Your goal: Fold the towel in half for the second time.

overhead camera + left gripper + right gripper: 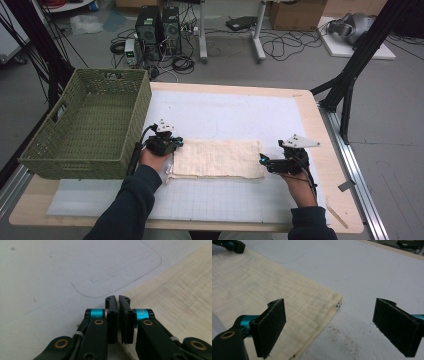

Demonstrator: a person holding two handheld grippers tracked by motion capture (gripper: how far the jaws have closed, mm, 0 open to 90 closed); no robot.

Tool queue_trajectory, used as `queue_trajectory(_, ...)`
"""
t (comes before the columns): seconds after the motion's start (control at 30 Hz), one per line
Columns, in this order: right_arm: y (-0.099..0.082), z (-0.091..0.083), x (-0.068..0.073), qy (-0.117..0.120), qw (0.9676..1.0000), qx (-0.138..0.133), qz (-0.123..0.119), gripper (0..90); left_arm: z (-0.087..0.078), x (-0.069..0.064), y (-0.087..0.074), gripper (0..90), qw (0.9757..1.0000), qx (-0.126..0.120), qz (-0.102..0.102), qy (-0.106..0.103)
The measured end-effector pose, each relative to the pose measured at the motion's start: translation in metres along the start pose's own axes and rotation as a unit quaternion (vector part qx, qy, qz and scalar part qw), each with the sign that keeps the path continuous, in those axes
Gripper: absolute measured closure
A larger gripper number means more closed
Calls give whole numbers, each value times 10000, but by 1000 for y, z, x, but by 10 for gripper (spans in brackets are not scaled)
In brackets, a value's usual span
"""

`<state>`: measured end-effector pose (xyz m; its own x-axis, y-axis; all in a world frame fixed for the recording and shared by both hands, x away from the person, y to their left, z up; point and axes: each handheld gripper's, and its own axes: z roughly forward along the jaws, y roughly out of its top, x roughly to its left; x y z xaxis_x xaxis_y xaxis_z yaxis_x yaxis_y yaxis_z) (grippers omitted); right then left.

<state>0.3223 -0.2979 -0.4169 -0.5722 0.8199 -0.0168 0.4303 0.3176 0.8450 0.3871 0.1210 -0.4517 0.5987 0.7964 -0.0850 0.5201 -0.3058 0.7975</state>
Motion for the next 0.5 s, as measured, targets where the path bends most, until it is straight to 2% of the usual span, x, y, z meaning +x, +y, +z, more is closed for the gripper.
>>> queue_trajectory(0.1,7,5,-4,-6,10000,4,53,107,0,0,0,859,10000,-23,-42,-8)
queue_trajectory(0.2,13,17,-11,-17,9998,120,171,116,0,1,0,859,10000,-1,-13,-31)
queue_trajectory(0.23,15,21,-13,-4,9995,182,251,161,0,1,0,859,10000,-8,-34,-34)
queue_trajectory(0.27,17,26,-15,37,9994,238,257,217,-1,1,0,859,10000,-11,-54,-34)
queue_trajectory(0.37,20,41,-19,192,9987,420,230,307,0,1,0,859,9999,-43,-106,-57)
queue_trajectory(0.4,21,46,-21,260,9981,510,246,347,-1,2,0,859,10000,-6,-56,-59)
queue_trajectory(0.5,21,60,-23,325,9964,778,129,441,-1,2,0,859,10000,-16,-68,-60)
